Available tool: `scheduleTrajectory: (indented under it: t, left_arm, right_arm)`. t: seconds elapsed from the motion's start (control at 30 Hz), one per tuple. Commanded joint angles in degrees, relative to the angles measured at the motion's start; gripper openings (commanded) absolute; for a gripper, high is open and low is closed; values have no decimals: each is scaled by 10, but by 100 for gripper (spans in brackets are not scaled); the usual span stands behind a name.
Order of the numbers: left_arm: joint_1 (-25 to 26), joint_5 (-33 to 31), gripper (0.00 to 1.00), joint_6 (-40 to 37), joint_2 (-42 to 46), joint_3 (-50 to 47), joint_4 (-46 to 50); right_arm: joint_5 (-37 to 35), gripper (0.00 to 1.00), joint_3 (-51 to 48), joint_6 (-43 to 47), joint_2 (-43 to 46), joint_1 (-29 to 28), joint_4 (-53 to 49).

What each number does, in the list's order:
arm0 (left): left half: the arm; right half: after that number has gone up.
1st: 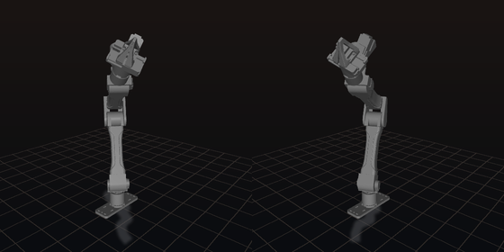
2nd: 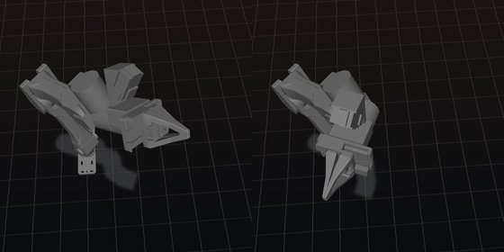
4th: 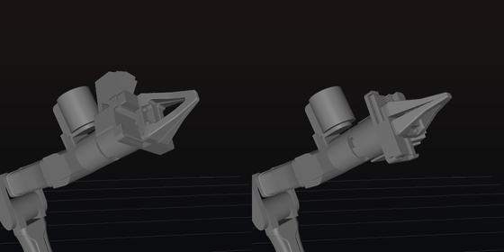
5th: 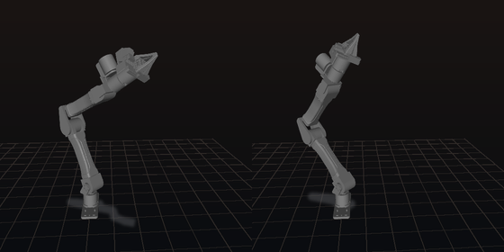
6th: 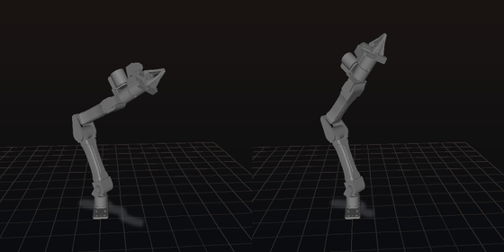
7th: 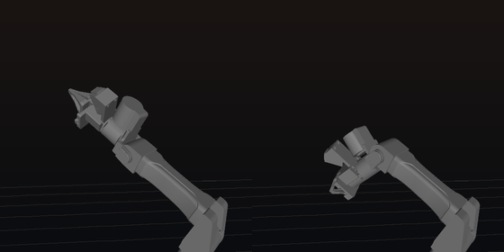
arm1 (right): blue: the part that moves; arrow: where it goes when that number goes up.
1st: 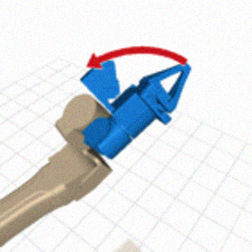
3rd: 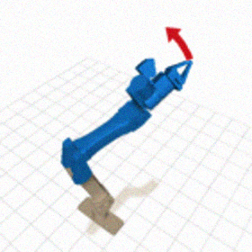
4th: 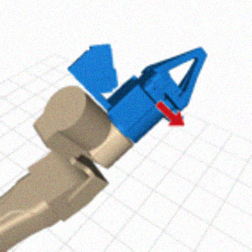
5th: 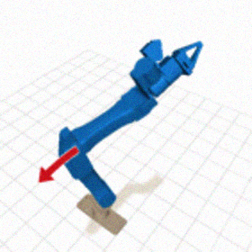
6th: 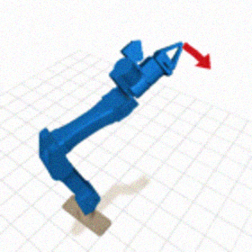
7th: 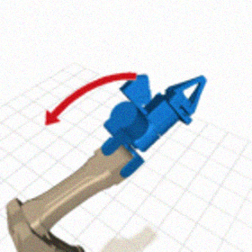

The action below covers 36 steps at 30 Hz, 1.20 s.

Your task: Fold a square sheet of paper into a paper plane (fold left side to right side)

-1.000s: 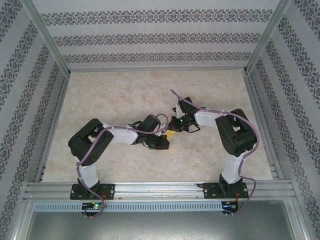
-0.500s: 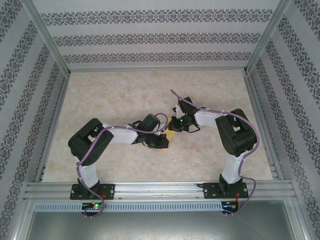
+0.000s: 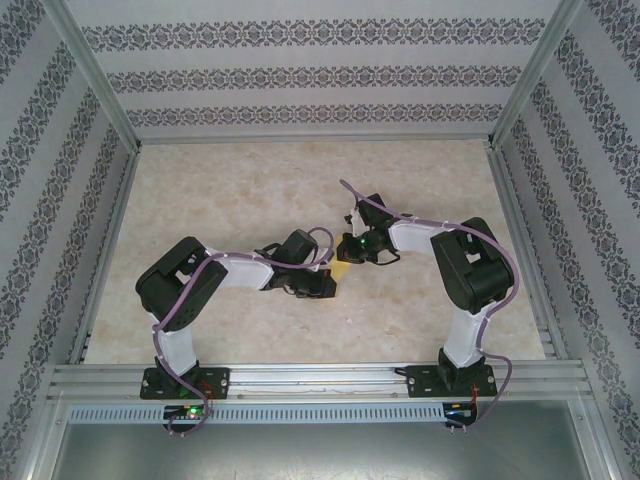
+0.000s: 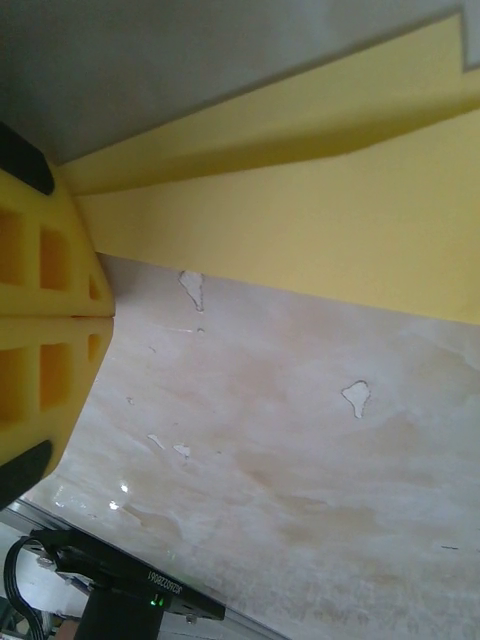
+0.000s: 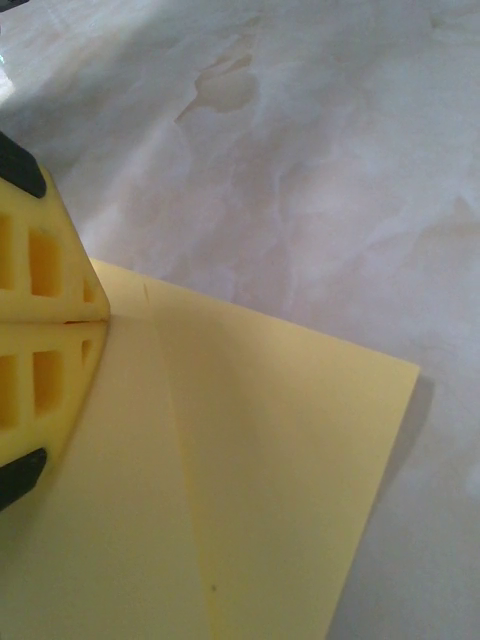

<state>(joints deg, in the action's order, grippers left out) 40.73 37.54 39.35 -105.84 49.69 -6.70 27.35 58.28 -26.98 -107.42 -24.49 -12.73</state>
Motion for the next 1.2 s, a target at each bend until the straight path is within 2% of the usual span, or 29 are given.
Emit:
scheduleTrajectory:
  t: [0.0, 0.3, 0.6, 0.87, 1.17]
  left_arm:
    - [-7, 11, 5, 4, -2, -23, 8]
    - [-14, -7, 5, 14, 49, -82, 17]
    - [-14, 32, 5, 15, 115, -79, 6]
    - [-14, 51, 5, 25, 26, -4, -52]
    - [-14, 29, 5, -8, -49, 68, -25]
  right_arm:
    - [-110, 0, -29, 15, -47, 11, -96]
    - [-111, 0, -28, 16, -43, 10, -101]
    - [-108, 0, -26, 12, -43, 8, -99]
    - [-108, 0, -28, 9, -46, 7, -97]
    - [-107, 0, -27, 8, -49, 6, -95]
